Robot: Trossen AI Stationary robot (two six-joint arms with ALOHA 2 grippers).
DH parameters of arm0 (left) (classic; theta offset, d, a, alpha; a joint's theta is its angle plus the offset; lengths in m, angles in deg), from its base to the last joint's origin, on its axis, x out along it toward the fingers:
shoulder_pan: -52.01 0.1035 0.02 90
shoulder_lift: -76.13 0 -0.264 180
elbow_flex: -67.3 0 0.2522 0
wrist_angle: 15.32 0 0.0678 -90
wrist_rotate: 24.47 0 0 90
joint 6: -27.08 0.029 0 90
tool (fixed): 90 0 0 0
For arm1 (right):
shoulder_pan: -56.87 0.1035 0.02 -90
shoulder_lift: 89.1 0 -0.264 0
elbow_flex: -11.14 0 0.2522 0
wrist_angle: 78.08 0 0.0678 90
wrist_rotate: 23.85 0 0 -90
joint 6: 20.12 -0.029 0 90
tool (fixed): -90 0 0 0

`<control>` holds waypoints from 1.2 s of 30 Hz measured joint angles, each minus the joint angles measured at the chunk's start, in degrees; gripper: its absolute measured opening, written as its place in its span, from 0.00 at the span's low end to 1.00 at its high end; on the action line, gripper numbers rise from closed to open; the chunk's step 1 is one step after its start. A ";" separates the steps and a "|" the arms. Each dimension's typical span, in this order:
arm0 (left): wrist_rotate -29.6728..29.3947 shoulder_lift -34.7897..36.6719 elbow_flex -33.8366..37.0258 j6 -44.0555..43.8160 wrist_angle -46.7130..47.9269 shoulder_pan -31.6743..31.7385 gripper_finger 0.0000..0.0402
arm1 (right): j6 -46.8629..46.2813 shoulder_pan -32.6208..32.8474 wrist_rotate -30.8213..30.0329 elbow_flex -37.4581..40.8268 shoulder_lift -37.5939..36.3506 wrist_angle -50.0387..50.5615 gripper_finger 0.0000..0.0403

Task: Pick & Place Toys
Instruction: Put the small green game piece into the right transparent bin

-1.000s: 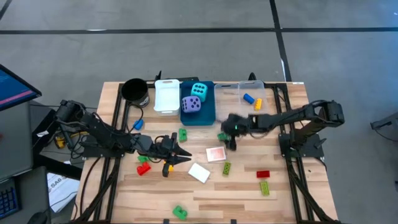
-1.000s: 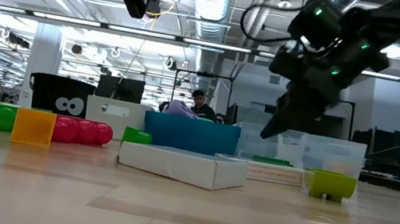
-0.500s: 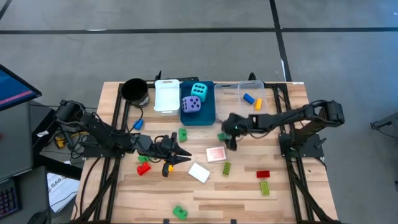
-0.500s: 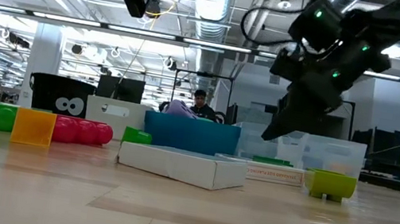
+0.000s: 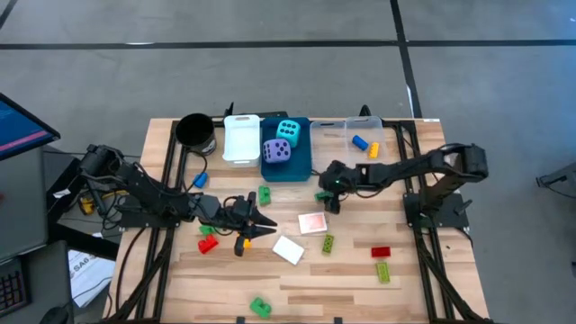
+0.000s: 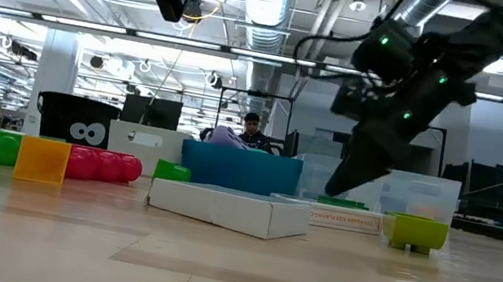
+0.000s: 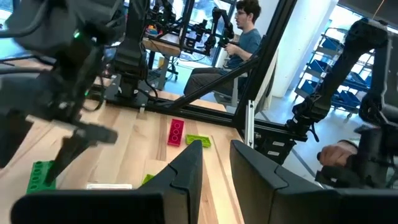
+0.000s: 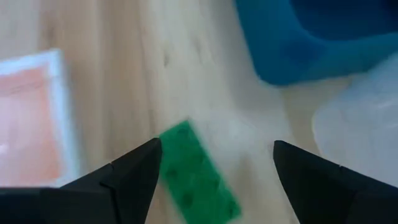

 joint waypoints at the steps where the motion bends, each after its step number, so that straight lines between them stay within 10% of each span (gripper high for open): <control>1: 0.02 0.02 0.00 0.00 0.00 0.00 0.19 | -0.11 0.17 0.10 -0.13 1.52 -1.39 0.75; 36: 1.07 1.95 -0.02 -0.02 2.55 0.10 0.19 | -0.49 3.03 4.83 0.34 -1.15 -10.53 0.75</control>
